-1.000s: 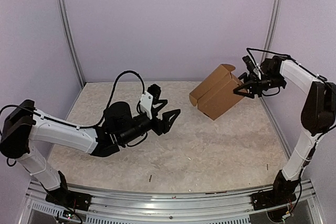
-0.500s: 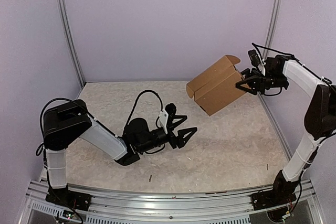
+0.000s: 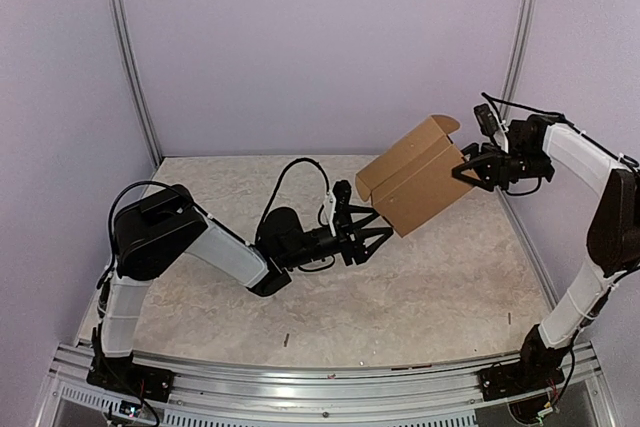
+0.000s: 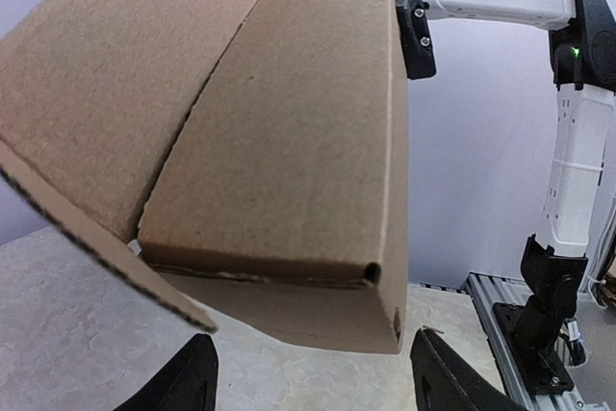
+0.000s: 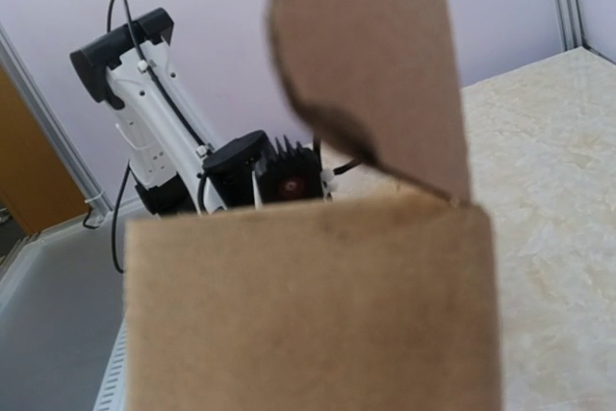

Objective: Fold the paper box

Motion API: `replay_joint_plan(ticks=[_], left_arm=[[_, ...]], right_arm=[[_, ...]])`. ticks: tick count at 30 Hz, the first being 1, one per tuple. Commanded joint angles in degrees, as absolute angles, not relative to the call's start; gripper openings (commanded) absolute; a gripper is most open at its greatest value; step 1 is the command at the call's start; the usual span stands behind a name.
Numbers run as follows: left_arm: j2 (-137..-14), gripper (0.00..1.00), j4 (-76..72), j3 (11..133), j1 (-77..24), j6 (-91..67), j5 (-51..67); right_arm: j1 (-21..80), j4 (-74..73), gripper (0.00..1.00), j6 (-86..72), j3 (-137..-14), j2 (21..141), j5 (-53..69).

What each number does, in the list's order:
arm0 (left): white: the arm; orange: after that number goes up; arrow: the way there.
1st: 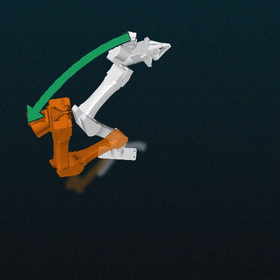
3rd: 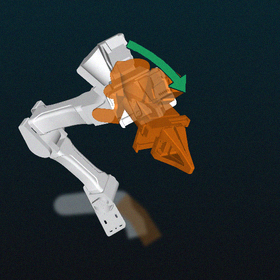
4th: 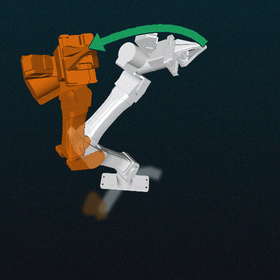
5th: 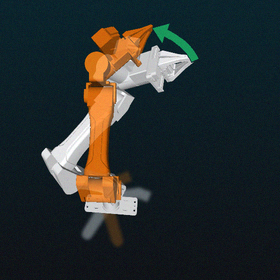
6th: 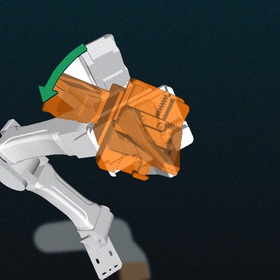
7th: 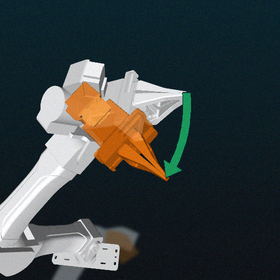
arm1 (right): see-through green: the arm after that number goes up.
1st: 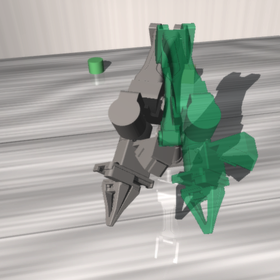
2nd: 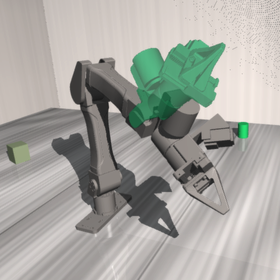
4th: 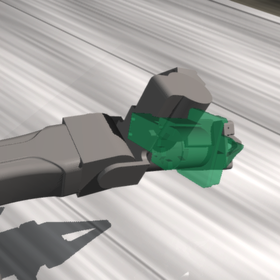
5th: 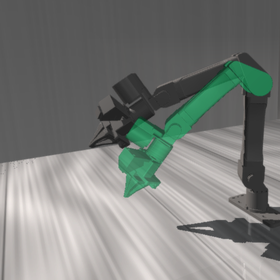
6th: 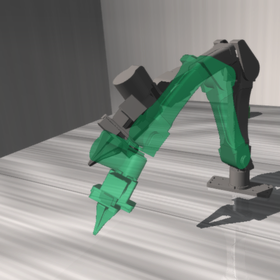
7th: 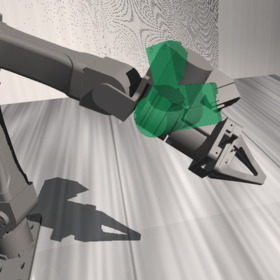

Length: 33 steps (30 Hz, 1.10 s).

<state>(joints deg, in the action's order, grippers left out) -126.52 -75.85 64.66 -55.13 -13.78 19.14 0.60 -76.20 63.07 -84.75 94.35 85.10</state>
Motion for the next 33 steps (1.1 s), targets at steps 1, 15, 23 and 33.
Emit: replay_joint_plan(ticks=[1, 15, 23, 33], left_arm=[[-127.3, 0.65, -94.8, 66.3, -54.7, -15.2, 24.8], [-125.5, 0.56, -94.8, 66.0, -53.9, -17.5, 27.0], [-125.9, 0.66, -92.0, 67.7, -53.7, -15.9, 24.5], [-122.7, 0.70, -90.5, 63.3, -52.9, -12.3, 18.7]], right_arm=[[0.8, -75.3, 0.53, 62.1, -83.3, 93.0, 92.7], [2.3, -81.8, 0.56, 72.6, -82.3, 96.4, 92.6], [4.3, -77.2, 0.56, 66.7, -81.4, 94.7, 92.6], [4.4, -73.5, 0.52, 60.5, -83.4, 93.2, 92.6]])
